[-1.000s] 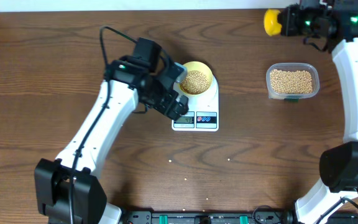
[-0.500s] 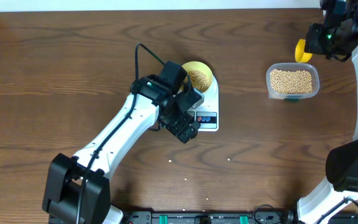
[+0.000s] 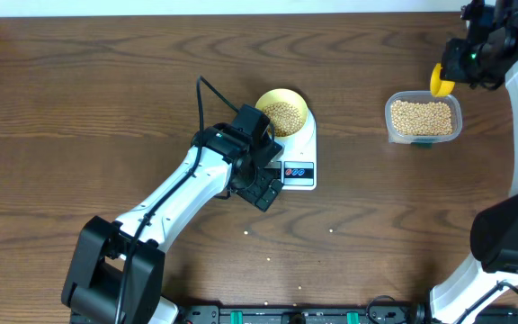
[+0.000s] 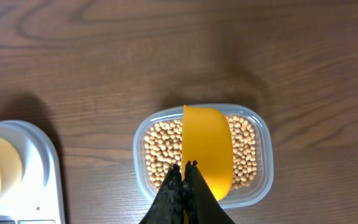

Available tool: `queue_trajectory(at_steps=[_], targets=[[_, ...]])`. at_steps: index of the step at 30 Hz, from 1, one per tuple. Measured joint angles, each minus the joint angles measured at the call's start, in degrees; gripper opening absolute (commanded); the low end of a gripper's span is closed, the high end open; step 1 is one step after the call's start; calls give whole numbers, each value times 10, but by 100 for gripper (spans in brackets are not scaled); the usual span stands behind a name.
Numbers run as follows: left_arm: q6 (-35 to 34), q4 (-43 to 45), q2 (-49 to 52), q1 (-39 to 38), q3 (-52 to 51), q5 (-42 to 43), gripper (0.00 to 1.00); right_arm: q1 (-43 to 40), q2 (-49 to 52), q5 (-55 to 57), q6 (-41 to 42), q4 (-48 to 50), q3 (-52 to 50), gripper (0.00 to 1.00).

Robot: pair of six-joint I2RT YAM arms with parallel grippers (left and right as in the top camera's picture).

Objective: Scoop item into bowl and weigh 50g on scale
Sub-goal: 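Lower the yellow scoop into the chickpea tub with the right gripper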

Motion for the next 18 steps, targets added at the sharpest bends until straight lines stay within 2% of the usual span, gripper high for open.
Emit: queue_trajectory(at_steps=[18], targets=[[-16,12,0,0,0,-28,98,0,38,16,0,8,-32,1]])
